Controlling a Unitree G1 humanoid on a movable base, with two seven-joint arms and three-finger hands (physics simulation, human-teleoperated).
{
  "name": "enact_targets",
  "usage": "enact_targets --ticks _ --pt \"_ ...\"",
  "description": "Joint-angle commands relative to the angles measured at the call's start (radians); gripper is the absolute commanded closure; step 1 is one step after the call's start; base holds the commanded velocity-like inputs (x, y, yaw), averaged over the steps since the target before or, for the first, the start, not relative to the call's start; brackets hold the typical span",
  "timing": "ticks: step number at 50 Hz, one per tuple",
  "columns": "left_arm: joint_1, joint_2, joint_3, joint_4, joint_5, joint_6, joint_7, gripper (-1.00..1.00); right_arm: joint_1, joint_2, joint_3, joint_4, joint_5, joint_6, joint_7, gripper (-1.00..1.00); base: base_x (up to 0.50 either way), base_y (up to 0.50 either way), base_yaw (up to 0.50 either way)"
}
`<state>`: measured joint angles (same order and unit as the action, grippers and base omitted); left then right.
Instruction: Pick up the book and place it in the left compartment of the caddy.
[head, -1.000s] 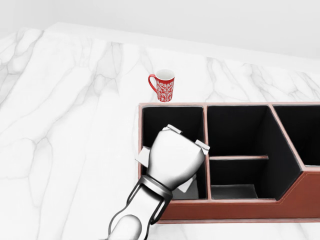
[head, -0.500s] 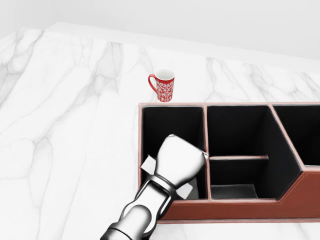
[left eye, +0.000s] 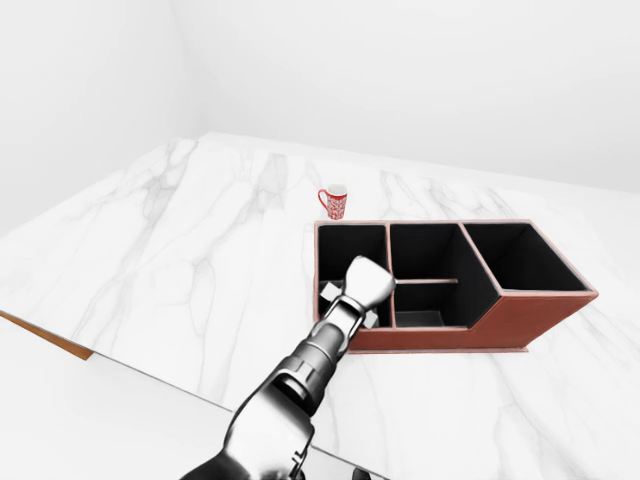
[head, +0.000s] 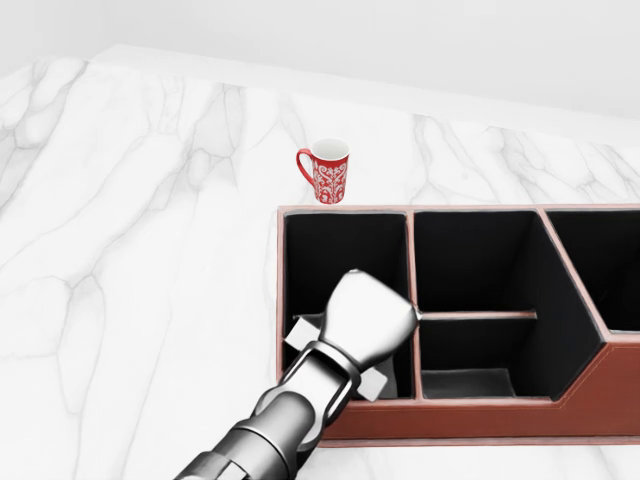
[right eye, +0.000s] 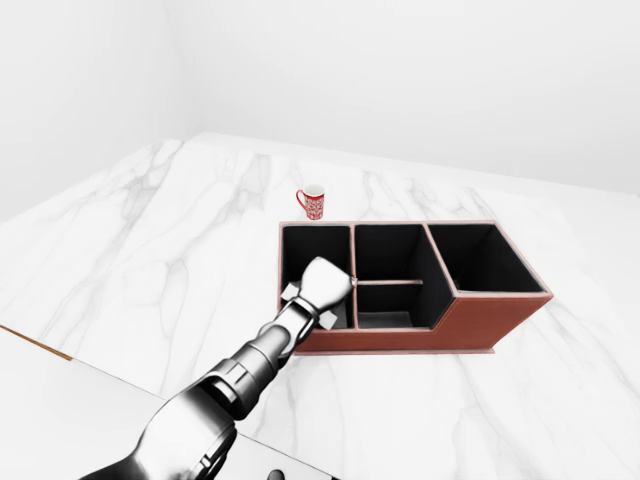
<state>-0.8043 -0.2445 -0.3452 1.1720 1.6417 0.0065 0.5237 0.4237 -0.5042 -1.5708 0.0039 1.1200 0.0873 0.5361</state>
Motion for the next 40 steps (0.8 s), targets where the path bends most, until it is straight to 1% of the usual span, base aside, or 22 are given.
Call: enact_targets --ticks 1,2,3,4,5,6,7,8,15,18,19,21,24,25,26,27,28,30,31,34,36,40 --pt "0.056 0.047 0.084 0.089 -0.064 0.005 0.0 0.38 0.0 0.001 0.0 -0.001 -0.002 0.0 0.002 -1.0 0.0 0.0 0.0" --pt "0.057 0.048 0.086 0.086 -0.068 0.004 0.0 0.11 0.001 0.001 0.0 -0.002 -0.001 0.0 0.002 -1.0 0.0 0.0 0.0" --pt "0.057 0.048 0.086 0.086 -0.068 0.004 0.0 0.11 0.001 0.001 0.0 -0.002 -0.001 0.0 0.002 -1.0 0.0 0.0 0.0" --pt "0.06 0.05 0.088 0.082 -0.072 0.01 0.0 -0.49 0.001 0.002 0.0 -0.002 -0.002 0.0 0.003 -1.0 0.0 0.0 0.0" --pt "0.06 0.05 0.088 0.081 -0.073 0.01 0.0 -0.49 0.001 0.002 0.0 -0.002 -0.002 0.0 0.003 -1.0 0.0 0.0 0.0" --pt "0.063 0.053 0.093 0.076 -0.083 0.004 0.0 -0.68 0.002 0.001 0.0 -0.003 0.0 0.0 0.003 -1.0 0.0 0.0 0.0" --pt "0.065 0.055 0.091 0.074 -0.083 0.009 0.0 -0.94 0.004 0.0 0.0 -0.005 0.002 0.0 0.0 -1.0 0.0 0.0 0.0" --pt "0.067 0.056 0.091 0.072 -0.085 0.013 0.0 -1.0 0.004 0.0 0.0 -0.004 0.002 0.0 0.001 -1.0 0.0 0.0 0.0" --pt "0.097 0.064 0.091 0.009 -0.106 0.024 0.0 -1.0 0.002 0.0 0.0 -0.001 -0.001 0.0 0.005 -1.0 0.0 0.0 0.0" --pt "0.152 0.068 0.091 -0.131 -0.124 0.026 0.0 -1.0 0.001 0.001 0.0 0.0 -0.005 0.0 0.008 -1.0 0.0 0.0 0.0" --pt "0.16 0.07 0.088 -0.147 -0.125 0.027 0.0 -1.0 0.002 0.0 0.0 -0.001 -0.003 0.0 0.007 -1.0 0.0 0.0 0.0" --pt "0.228 0.079 0.062 -0.328 -0.1 0.04 0.0 -1.0 0.003 -0.001 0.0 -0.002 -0.002 0.0 0.006 -1.0 0.0 0.0 0.0" --pt "0.318 0.09 0.044 -0.556 -0.069 0.037 0.0 -1.0 0.001 0.001 0.0 -0.001 -0.007 0.0 0.008 -1.0 0.0 0.0 0.0" --pt "0.323 0.09 0.045 -0.565 -0.065 0.035 0.0 -1.0 0.001 0.001 0.0 -0.001 -0.007 0.0 0.009 -1.0 0.0 0.0 0.0" --pt "0.401 0.101 0.018 -0.773 -0.039 0.031 0.0 -1.0 0.003 0.001 0.0 -0.004 -0.005 0.0 0.008 -1.0 0.0 0.0 0.0" --pt "0.416 0.101 0.018 -0.803 -0.032 0.026 0.0 -1.0 0.003 0.001 0.0 -0.005 -0.005 0.0 0.008 -1.0 0.0 0.0 0.0" --pt "0.452 0.104 0.008 -0.908 -0.022 0.014 0.0 -1.0 0.004 0.001 0.0 -0.006 -0.005 0.0 0.007 -1.0 0.0 0.0 0.0" --pt "0.471 0.101 0.008 -0.957 -0.007 0.013 0.0 -1.0 0.002 0.002 0.0 -0.004 -0.007 0.0 0.008 -1.0 0.0 0.0 0.0" --pt "0.502 0.104 -0.009 -1.055 0.006 0.0 -0.028 -1.0 0.001 0.001 0.0 -0.004 -0.008 0.0 0.008 -1.0 0.0 0.0 0.0" --pt "0.532 0.097 -0.023 -1.151 0.03 -0.014 -0.065 -1.0 0.0 0.004 0.0 -0.003 -0.011 0.0 0.01 -1.0 0.0 0.0 0.0" --pt "0.549 0.089 -0.034 -1.225 0.043 -0.021 -0.11 -1.0 0.0 0.006 0.0 -0.006 -0.012 0.0 0.01 -1.0 0.0 0.0 0.0" --pt "0.567 0.081 -0.048 -1.298 0.059 -0.03 -0.148 -1.0 0.0 0.004 0.0 -0.003 -0.012 0.0 0.009 -1.0 0.0 0.0 0.0"
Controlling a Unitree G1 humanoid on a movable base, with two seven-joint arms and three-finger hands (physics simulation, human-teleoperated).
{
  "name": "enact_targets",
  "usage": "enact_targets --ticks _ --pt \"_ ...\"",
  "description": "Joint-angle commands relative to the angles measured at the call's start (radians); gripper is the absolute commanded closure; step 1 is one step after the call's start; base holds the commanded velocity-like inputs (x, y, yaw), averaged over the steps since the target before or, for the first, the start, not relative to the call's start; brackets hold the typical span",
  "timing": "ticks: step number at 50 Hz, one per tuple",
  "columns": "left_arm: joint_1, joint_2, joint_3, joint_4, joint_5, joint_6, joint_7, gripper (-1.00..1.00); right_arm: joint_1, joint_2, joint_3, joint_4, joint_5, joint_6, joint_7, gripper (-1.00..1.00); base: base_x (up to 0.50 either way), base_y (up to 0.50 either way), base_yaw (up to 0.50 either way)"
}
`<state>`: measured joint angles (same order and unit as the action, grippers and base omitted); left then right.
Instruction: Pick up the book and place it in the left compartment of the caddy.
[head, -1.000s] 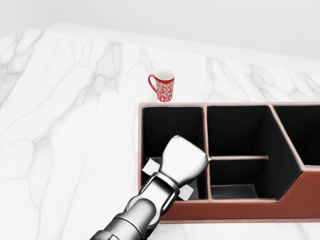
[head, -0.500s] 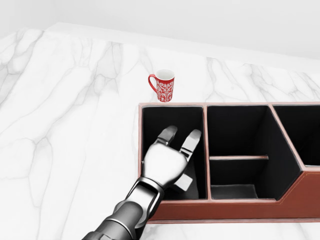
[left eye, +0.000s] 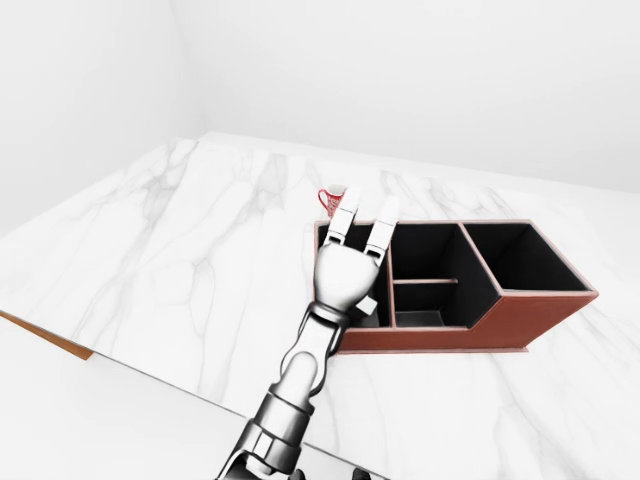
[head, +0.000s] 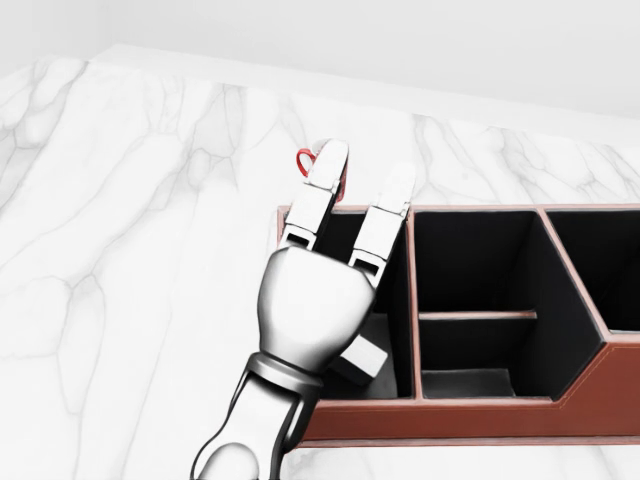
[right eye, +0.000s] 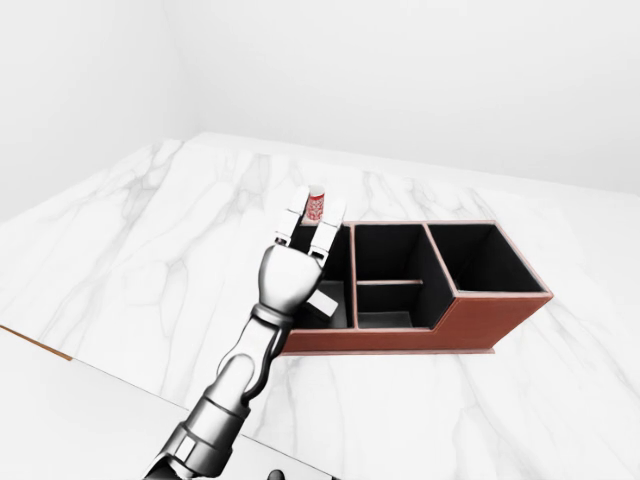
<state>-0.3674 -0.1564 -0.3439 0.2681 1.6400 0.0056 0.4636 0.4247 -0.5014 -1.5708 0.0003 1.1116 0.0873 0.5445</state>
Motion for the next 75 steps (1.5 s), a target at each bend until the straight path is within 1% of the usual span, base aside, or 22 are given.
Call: enact_targets --ticks 1,7,9,14,15,16,17,18,19,20,25,26,33,37,41,43,48,54,55,60,68,75 --pt "0.133 -0.01 -0.051 -0.407 0.06 -0.031 -0.092 -1.0 0.0 0.002 0.0 0.001 -0.004 0.0 0.001 -1.0 0.0 0.0 0.0" --pt "0.137 -0.023 -0.051 -0.525 0.048 -0.041 -0.153 -1.0 -0.003 0.006 0.0 0.001 -0.008 0.0 0.004 -1.0 0.0 0.0 0.0" --pt "0.13 -0.034 -0.045 -0.549 0.059 -0.02 -0.16 -1.0 -0.004 0.006 0.0 0.003 -0.009 0.0 0.004 -1.0 0.0 0.0 0.0" --pt "0.136 -0.037 -0.048 -0.589 0.038 -0.023 -0.157 -1.0 -0.003 0.007 0.0 -0.002 -0.006 0.0 0.003 -1.0 0.0 0.0 0.0" --pt "0.136 -0.051 -0.046 -0.594 0.065 0.011 -0.142 -1.0 -0.002 0.006 0.0 -0.001 -0.005 0.0 0.002 -1.0 0.0 0.0 0.0" --pt "0.135 -0.05 -0.047 -0.594 0.065 0.016 -0.141 -1.0 -0.002 0.006 0.0 -0.001 -0.004 0.0 0.002 -1.0 0.0 0.0 0.0" --pt "0.133 -0.043 -0.051 -0.606 0.04 -0.005 -0.154 -1.0 -0.004 0.006 0.0 0.001 -0.007 0.0 0.004 -1.0 0.0 0.0 0.0" --pt "0.128 -0.065 -0.043 -0.6 0.118 0.066 -0.13 -1.0 -0.004 0.006 0.0 0.0 -0.007 0.0 0.004 -1.0 0.0 0.0 0.0" --pt "0.117 -0.056 -0.042 -0.591 0.141 0.071 -0.136 -1.0 -0.003 0.007 0.0 -0.001 -0.005 0.0 0.003 -1.0 0.0 0.0 0.0" --pt "0.114 -0.041 -0.044 -0.596 0.098 0.034 -0.133 -1.0 -0.002 0.007 0.0 -0.003 -0.003 0.0 0.002 -1.0 0.0 0.0 0.0" --pt "0.117 -0.05 -0.034 -0.627 0.035 0.028 -0.12 -1.0 0.001 0.005 0.0 -0.005 0.0 0.0 0.0 -1.0 0.0 0.0 0.0" --pt "0.115 -0.053 -0.021 -0.626 -0.022 0.019 -0.103 -1.0 0.0 0.005 0.0 -0.007 0.0 0.0 0.0 -1.0 0.0 0.0 0.0" --pt "0.116 -0.064 -0.011 -0.662 -0.156 0.016 -0.109 -1.0 -0.004 0.008 0.0 -0.003 -0.006 0.0 0.005 -1.0 0.0 0.0 0.0" --pt "0.112 -0.082 0.009 -0.644 -0.393 -0.013 -0.087 -1.0 -0.005 0.01 0.0 -0.005 -0.007 0.0 0.005 -1.0 0.0 0.0 0.0" --pt "0.102 -0.083 0.004 -0.655 -0.456 -0.008 -0.085 -1.0 -0.005 0.011 0.0 -0.003 -0.007 0.0 0.008 -1.0 0.0 0.0 0.0" --pt "0.091 -0.093 0.01 -0.646 -0.539 -0.015 -0.097 -1.0 -0.006 0.011 0.0 -0.003 -0.008 0.0 0.007 -1.0 0.0 0.0 0.0" --pt "0.054 -0.104 0.027 -0.628 -0.656 -0.004 -0.111 -1.0 -0.004 0.011 0.0 -0.005 -0.005 0.0 0.006 -1.0 0.0 0.0 0.0" --pt "0.007 -0.131 0.058 -0.649 -0.862 0.037 -0.148 -1.0 -0.005 0.014 0.0 -0.008 -0.007 0.0 0.006 -1.0 0.0 0.0 0.0" --pt "0.002 -0.132 0.058 -0.661 -0.89 0.032 -0.136 -1.0 -0.006 0.014 0.0 -0.005 -0.008 0.0 0.007 -1.0 0.0 0.0 0.0" --pt "-0.03 -0.152 0.068 -0.736 -1.023 0.082 -0.132 -1.0 0.0 0.011 0.0 -0.008 -0.001 0.0 0.001 -1.0 0.0 0.0 0.0" --pt "-0.062 -0.143 0.084 -0.744 -1.227 0.082 -0.1 -1.0 -0.001 0.011 0.0 -0.005 -0.003 0.0 0.002 -1.0 0.0 0.0 0.0" --pt "-0.095 -0.139 0.083 -0.778 -1.281 0.082 -0.098 -1.0 -0.001 0.008 0.0 -0.002 -0.004 0.0 0.001 -1.0 0.0 0.0 0.0"
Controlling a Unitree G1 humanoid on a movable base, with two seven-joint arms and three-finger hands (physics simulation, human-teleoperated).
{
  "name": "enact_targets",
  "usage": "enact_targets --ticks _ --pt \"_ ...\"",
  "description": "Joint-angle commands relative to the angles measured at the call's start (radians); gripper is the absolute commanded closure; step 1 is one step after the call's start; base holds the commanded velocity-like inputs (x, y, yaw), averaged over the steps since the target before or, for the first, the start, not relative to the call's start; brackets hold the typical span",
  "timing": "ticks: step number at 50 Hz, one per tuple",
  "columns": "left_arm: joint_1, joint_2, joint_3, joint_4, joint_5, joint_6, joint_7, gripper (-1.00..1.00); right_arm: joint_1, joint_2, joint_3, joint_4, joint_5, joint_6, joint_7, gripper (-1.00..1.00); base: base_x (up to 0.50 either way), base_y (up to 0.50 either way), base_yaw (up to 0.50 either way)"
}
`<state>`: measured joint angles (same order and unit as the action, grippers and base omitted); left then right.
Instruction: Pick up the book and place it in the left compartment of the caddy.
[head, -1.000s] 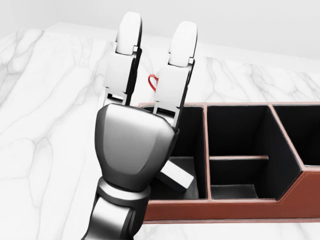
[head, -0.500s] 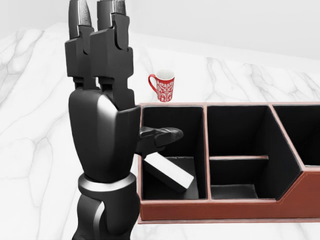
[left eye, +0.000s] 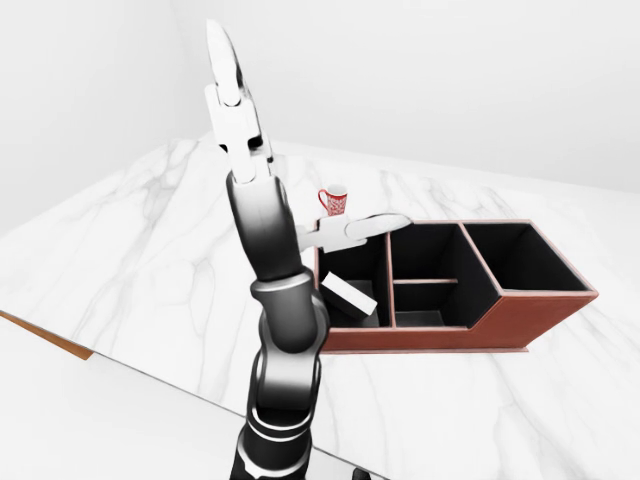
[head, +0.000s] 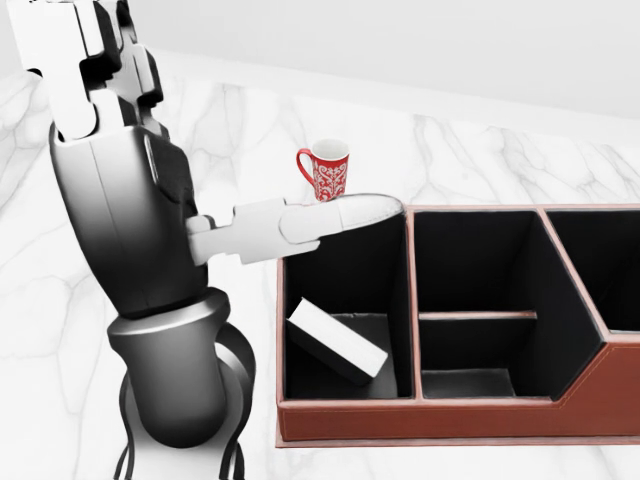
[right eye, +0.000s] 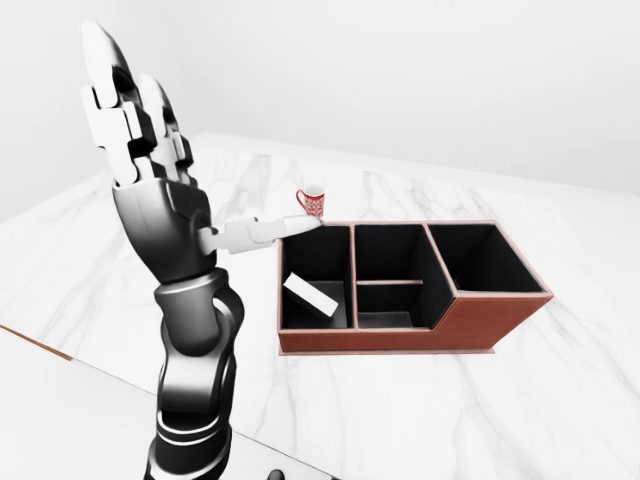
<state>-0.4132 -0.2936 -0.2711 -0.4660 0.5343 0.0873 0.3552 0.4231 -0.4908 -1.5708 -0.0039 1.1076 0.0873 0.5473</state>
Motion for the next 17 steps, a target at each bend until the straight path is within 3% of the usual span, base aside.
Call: enact_targets --ticks 1,7,15,17 --pt "-0.06 0.001 0.009 -0.043 -0.17 0.0 0.006 -1.0 -0.001 -0.002 0.0 0.002 -0.001 0.0 -0.002 -1.0 0.0 0.0 0.0" --pt "-0.083 0.008 -0.002 -0.05 -0.113 0.0 -0.012 -1.0 0.001 -0.004 0.0 0.002 0.004 0.0 -0.001 -1.0 0.0 0.0 0.0" --pt "-0.131 0.004 0.007 -0.119 0.047 0.0 -0.041 -1.0 0.004 -0.003 0.0 -0.007 0.014 0.0 -0.003 -1.0 0.0 0.0 0.0" --pt "-0.15 0.02 0.023 -0.14 0.134 0.0 -0.025 -1.0 0.003 -0.003 0.0 -0.007 0.014 0.0 -0.004 -1.0 0.0 0.0 0.0"
